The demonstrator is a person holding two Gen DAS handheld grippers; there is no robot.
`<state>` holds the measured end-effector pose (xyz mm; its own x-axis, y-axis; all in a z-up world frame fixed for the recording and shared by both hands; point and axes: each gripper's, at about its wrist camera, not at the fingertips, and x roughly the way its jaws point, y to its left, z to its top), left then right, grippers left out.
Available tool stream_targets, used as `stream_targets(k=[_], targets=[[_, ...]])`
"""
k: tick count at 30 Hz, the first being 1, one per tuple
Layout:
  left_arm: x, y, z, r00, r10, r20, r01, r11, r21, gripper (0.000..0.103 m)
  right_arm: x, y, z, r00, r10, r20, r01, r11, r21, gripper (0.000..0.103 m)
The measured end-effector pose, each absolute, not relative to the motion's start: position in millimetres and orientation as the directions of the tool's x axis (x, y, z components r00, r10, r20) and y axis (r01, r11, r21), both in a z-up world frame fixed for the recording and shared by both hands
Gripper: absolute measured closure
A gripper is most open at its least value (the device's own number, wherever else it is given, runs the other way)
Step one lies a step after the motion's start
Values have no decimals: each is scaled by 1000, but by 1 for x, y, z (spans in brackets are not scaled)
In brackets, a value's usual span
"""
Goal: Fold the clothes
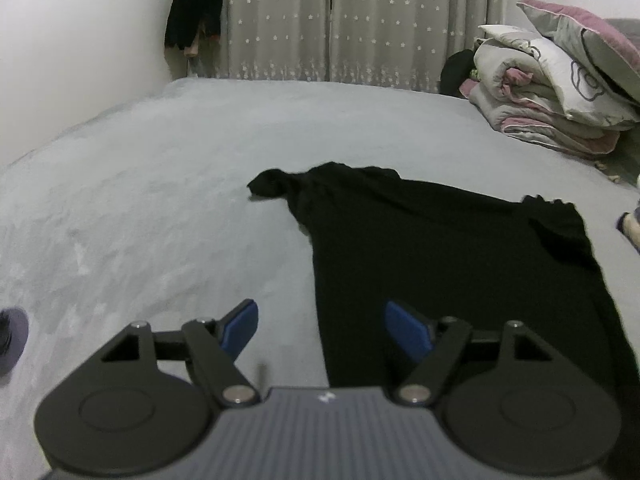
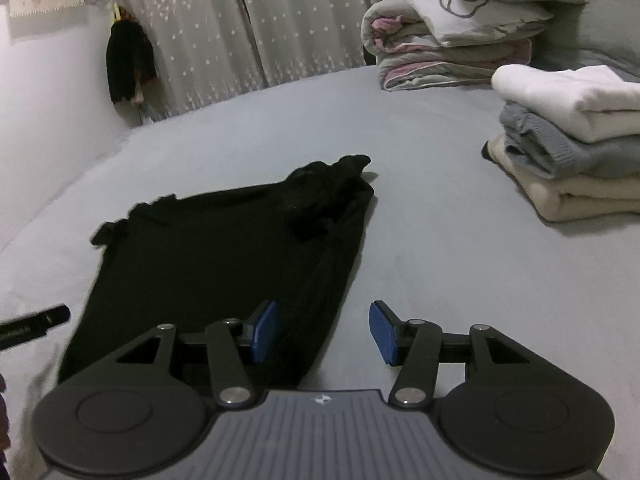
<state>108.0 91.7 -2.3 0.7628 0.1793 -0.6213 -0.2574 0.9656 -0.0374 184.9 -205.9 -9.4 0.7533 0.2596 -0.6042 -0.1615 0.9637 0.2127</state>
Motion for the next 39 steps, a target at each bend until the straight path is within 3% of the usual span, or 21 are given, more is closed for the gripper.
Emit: stream_targets(k=[18,24,29,36,39], targets=[[24,69,8,735,92,-671,-188,980,-72,24,98,-232,7,778,260,-572,-148,961,235,45],[3,67,-12,712,24,-702,-161,978,-131,16,82,-237,-1,765,253,-592,-142,963,228,44],[-10,76,-29,708,-98,-699,-110,963,-247,19,70,-243,-12,736,286,-614,-159,954,254,44],[-21,104,-36,736,-248,-629,-121,867,-484,22,50,-253,-22,709,321,-628,-193,945,265,44],[-19,112,-40,743,-285,-606,-141,818,-557,31,46,-251,-21,713,323,-622,-215,945,245,44]])
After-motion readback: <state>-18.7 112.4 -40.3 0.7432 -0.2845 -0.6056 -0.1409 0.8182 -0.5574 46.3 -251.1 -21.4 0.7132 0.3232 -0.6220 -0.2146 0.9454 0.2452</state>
